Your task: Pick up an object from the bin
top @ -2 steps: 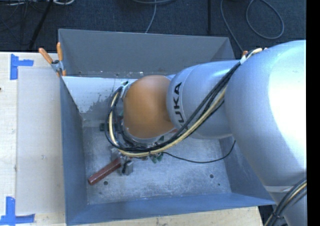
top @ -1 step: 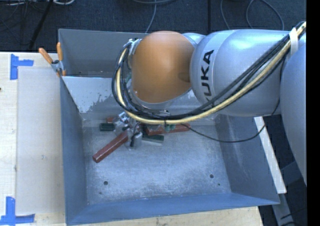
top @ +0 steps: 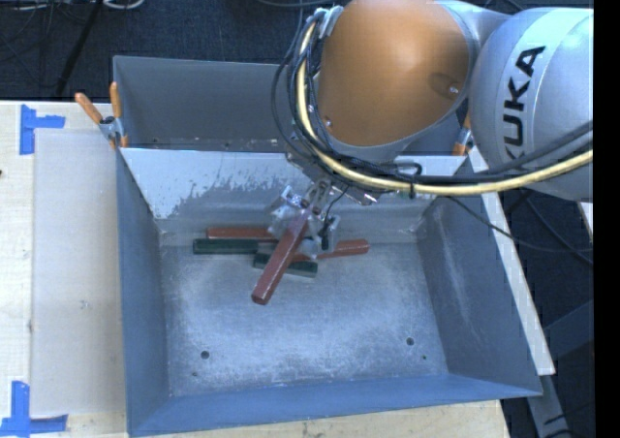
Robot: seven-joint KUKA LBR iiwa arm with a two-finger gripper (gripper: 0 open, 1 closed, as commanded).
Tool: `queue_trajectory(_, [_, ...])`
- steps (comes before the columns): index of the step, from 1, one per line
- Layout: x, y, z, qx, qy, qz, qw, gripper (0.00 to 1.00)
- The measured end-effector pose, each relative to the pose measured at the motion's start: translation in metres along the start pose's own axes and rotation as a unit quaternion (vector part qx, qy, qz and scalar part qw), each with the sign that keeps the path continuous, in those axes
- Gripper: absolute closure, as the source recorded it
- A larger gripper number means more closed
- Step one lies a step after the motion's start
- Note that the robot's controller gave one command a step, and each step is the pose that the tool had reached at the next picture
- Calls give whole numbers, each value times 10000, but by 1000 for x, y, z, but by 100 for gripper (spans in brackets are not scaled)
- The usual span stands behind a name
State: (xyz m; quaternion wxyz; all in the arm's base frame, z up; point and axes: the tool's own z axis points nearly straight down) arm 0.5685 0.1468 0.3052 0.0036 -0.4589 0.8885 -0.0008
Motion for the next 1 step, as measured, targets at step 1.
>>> queue_trajectory(1, [-2,-16,7,-27,10,-2037,9790,100])
